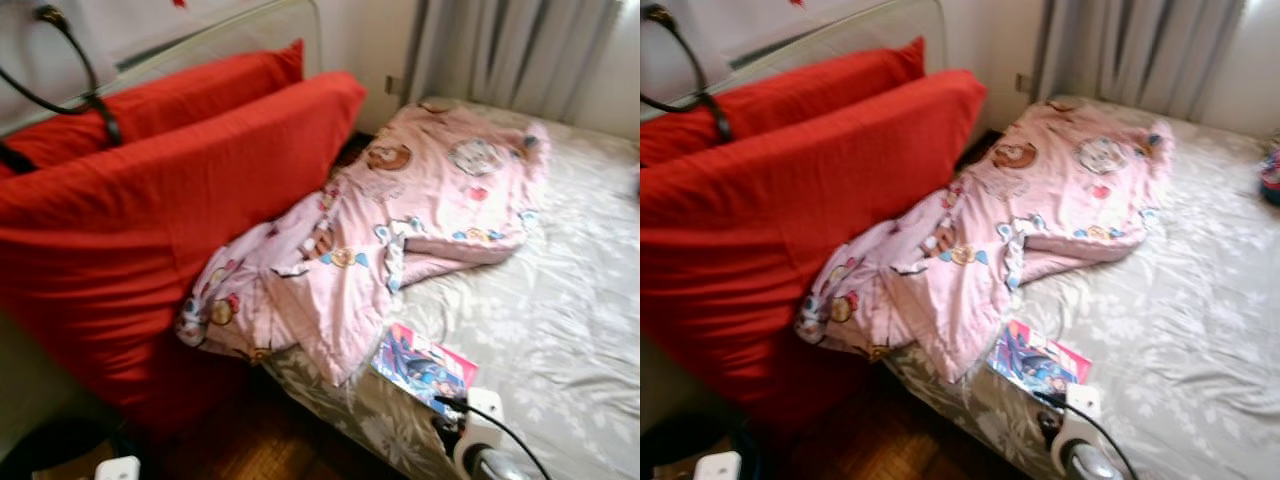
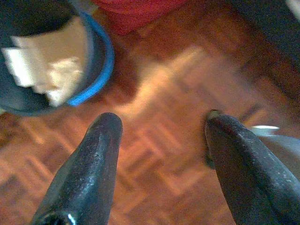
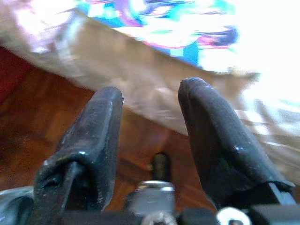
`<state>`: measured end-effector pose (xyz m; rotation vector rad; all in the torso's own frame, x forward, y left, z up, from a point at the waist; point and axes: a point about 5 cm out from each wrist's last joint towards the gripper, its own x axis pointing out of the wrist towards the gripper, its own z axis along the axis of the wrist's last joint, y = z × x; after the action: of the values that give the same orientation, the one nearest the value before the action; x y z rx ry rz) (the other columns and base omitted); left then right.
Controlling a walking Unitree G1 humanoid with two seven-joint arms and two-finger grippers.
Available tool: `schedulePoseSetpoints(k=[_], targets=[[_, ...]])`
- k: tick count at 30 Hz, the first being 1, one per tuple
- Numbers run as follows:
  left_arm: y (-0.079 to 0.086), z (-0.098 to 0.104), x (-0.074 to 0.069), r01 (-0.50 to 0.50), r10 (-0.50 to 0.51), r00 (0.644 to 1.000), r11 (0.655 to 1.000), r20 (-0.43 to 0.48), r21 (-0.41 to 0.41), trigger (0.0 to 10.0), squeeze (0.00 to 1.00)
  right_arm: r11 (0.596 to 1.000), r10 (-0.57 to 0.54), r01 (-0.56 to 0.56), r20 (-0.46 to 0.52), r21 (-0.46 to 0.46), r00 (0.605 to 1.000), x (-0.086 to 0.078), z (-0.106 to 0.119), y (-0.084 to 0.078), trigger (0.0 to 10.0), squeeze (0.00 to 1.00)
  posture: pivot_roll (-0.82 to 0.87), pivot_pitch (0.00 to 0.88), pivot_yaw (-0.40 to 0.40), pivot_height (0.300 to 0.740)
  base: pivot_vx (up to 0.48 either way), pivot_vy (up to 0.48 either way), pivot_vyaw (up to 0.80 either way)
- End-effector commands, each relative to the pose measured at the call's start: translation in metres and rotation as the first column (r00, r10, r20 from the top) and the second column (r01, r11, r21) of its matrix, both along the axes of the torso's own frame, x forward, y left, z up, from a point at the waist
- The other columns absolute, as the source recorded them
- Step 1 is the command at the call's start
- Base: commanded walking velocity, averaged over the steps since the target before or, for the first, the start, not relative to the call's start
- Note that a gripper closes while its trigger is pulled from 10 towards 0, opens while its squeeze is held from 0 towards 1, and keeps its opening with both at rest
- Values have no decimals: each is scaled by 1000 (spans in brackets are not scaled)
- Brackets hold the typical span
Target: Clean up the room
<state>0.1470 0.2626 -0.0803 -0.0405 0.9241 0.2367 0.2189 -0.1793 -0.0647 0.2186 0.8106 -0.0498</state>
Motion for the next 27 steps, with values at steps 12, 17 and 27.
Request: schedulePoseSetpoints(k=[12, 17, 27], targets=[[4, 6, 4, -11, 14, 993, 1000, 118, -27, 10000, 0, 1000, -11, 11, 35, -6, 999, -2, 1, -7, 10000, 0, -97, 0, -5, 740, 0, 0, 0], [3, 10, 8, -7, 15, 983, 999, 184, -43, 10000, 0, 1000, -8, 10, 89, -13, 996, 2, 5, -8, 10000, 0, -103, 0, -8, 740, 0, 0, 0], [4, 17, 13, 15, -7, 960, 999, 279, -29, 10000, 0, 1000, 9, -3, 264, -23, 965, 11, 18, -8, 10000, 0, -110, 0, -2, 740, 0, 0, 0]])
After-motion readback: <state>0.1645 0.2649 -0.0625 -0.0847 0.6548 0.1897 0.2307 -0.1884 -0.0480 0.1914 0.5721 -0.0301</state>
